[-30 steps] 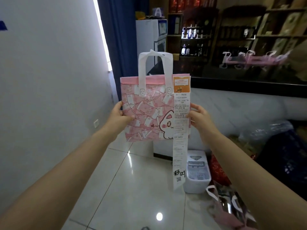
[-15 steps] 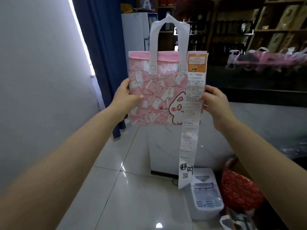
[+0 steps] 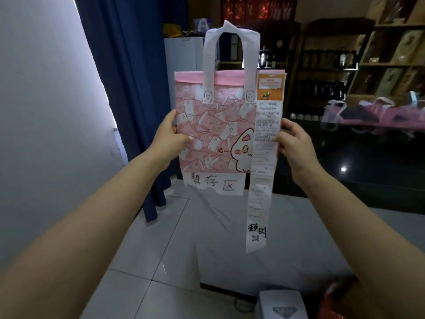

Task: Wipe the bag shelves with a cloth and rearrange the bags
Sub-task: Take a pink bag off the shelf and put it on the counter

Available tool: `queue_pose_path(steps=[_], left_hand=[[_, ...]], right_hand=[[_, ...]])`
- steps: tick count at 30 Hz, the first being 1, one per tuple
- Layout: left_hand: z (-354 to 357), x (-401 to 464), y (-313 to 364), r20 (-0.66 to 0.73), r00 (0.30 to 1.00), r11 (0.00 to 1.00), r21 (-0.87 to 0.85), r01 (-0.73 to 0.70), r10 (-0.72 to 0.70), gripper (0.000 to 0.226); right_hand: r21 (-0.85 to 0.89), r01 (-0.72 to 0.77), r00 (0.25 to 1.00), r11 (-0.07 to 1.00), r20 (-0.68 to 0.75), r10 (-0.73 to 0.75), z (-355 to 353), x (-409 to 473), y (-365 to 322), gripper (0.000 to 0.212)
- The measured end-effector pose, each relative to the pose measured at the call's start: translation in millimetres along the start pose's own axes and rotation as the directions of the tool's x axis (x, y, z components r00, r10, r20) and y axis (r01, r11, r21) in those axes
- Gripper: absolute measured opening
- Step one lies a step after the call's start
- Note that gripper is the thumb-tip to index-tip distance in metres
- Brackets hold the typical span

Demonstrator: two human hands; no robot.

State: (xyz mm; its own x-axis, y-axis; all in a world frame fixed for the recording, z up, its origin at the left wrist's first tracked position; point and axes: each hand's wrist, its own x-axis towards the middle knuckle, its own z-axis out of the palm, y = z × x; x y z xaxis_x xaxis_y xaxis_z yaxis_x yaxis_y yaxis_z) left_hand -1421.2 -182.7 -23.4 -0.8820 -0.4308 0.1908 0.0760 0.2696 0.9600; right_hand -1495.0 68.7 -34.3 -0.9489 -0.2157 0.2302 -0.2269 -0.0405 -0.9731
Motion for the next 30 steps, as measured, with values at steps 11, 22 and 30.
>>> queue_pose_path(steps=[11, 22, 30], left_hand=[[37.5, 112.3, -34.2, -0.071, 0.996, 0.998, -0.002, 0.062, -0.062, 0.069], [37.0, 134.8, -83.4, -0.175, 0.978, 0.987, 0.091, 0.129, -0.111, 0.08], [35.7, 111.1, -94.1, -0.19, 0.958, 0.954, 0.168, 0.247, -0.214, 0.081]], right_hand=[[-0.031, -0.05, 0.998, 0.998, 0.041, 0.051, 2.3, 110.1, 38.9, 0.048], [-0.105, -0.053, 0.998, 0.993, 0.013, 0.054, 10.4, 128.0, 61.4, 0.048], [-0.104, -0.14, 0.983, 0.985, -0.132, 0.126, 19.5, 114.3, 61.1, 0.061]])
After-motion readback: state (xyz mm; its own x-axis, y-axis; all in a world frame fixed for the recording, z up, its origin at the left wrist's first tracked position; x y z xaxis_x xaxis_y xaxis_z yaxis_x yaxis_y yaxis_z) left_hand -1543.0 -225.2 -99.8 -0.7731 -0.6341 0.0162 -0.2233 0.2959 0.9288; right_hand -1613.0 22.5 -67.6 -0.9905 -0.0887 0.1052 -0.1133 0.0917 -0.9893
